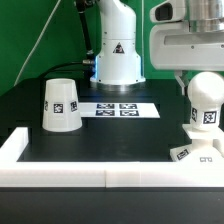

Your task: Assemble lamp

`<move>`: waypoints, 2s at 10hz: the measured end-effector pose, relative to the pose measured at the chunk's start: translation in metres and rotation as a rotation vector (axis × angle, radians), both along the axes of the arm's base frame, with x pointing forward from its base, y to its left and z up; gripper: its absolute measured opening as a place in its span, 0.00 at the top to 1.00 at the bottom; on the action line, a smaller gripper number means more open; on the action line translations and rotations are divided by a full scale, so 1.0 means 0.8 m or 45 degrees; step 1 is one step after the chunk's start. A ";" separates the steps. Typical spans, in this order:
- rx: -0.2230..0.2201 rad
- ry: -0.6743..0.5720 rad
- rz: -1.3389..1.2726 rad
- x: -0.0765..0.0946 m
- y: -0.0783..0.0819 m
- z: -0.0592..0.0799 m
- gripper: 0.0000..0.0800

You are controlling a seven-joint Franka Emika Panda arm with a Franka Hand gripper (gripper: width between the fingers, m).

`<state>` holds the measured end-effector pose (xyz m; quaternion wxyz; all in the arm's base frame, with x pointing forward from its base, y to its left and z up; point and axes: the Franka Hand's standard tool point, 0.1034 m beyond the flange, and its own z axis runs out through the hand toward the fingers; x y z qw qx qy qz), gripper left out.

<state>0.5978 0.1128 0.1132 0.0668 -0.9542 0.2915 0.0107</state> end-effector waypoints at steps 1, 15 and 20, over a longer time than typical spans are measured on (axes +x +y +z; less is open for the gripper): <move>-0.003 -0.016 0.120 0.000 0.000 0.000 0.13; -0.263 -0.251 2.081 0.022 -0.002 0.007 0.13; -0.284 -0.233 2.401 0.019 -0.011 0.001 0.13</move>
Offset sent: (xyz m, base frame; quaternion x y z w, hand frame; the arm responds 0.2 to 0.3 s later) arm 0.0141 -0.0099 0.0090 -0.0552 0.0322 -0.2911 0.9545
